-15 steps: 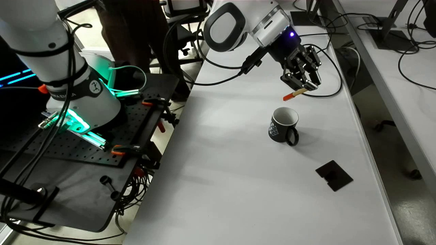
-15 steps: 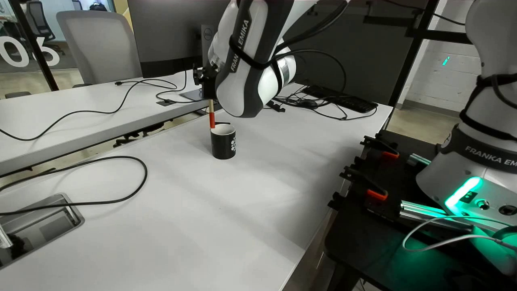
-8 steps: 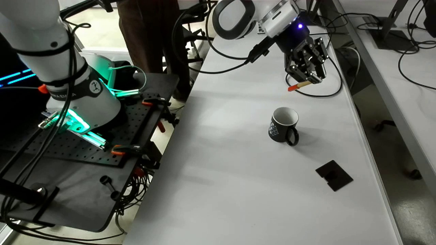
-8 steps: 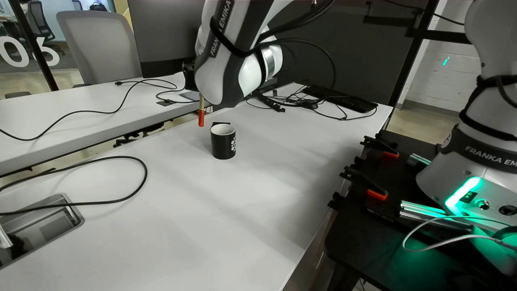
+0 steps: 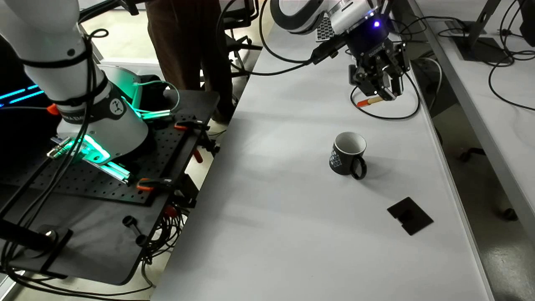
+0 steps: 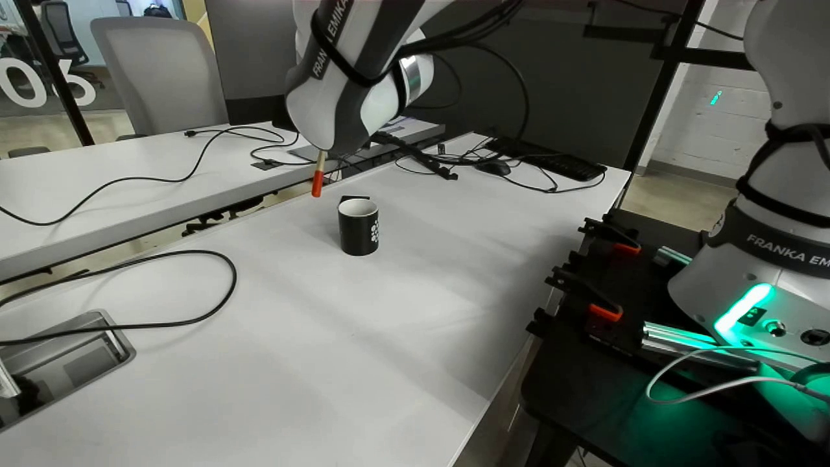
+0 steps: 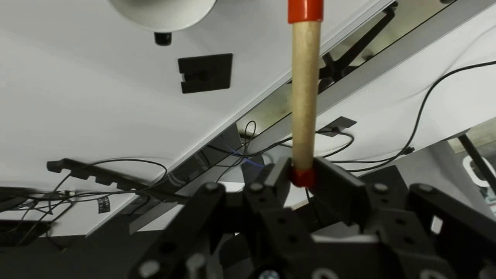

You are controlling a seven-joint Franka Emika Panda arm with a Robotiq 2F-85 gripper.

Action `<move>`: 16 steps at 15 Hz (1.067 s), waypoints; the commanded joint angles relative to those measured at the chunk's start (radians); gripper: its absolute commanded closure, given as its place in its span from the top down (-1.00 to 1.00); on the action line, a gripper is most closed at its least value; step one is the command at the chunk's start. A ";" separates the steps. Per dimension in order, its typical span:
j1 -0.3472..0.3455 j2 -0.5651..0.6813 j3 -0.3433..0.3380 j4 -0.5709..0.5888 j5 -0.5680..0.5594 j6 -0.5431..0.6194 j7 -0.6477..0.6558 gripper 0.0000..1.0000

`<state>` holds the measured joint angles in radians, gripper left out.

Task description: Put the pen in the cup

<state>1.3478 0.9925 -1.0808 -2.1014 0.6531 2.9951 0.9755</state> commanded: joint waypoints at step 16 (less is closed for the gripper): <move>-0.173 -0.120 0.107 -0.053 -0.400 0.189 -0.221 -0.90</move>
<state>1.2240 0.9401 -1.0267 -2.1269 0.2823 3.1252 0.8515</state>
